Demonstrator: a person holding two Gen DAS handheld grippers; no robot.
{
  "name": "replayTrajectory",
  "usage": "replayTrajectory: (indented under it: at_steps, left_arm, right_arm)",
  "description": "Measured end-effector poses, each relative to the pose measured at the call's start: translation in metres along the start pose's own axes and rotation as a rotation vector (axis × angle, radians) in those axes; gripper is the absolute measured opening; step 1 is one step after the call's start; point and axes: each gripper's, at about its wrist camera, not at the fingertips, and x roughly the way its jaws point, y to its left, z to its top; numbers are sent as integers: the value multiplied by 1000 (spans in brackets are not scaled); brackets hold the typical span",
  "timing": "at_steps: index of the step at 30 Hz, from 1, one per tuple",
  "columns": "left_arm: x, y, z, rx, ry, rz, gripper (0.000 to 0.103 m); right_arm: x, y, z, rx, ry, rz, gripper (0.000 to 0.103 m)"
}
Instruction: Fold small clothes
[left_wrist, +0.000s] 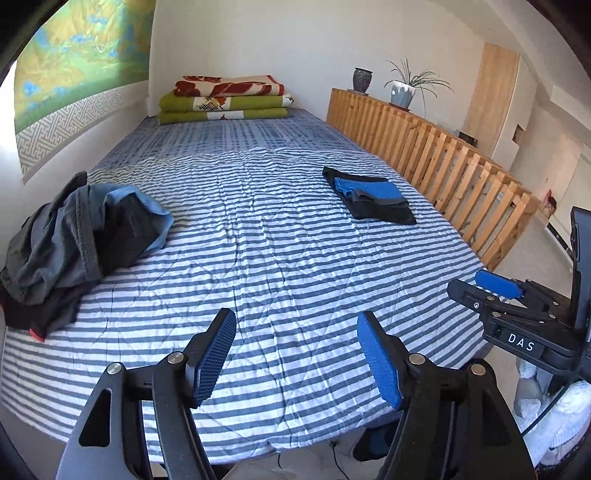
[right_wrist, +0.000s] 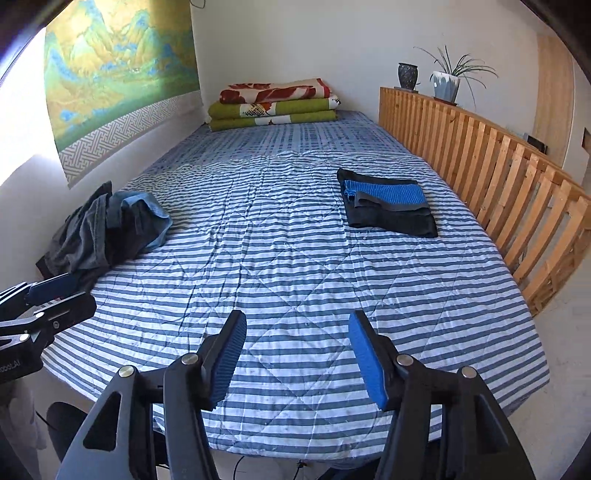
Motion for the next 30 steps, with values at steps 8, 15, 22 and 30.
replayTrajectory:
  at_steps: [8,15,22,30]
  left_arm:
    - [-20,16,-22,-52,-6,32,77]
    - [-26,17,-19,-47,-14,33,79]
    - [-27,12,-13,-35,-17,18,81]
    - [-18,4,-11,-22,1,8,81]
  right_arm:
    - [-12,19,-11,-47,-28,-50,55]
    - [-26,23,-6,-45,-65,-58,56]
    - [-31,23,-7,-46,-74,-66,56]
    - [-29,18,-9,-24,-65,-69,56]
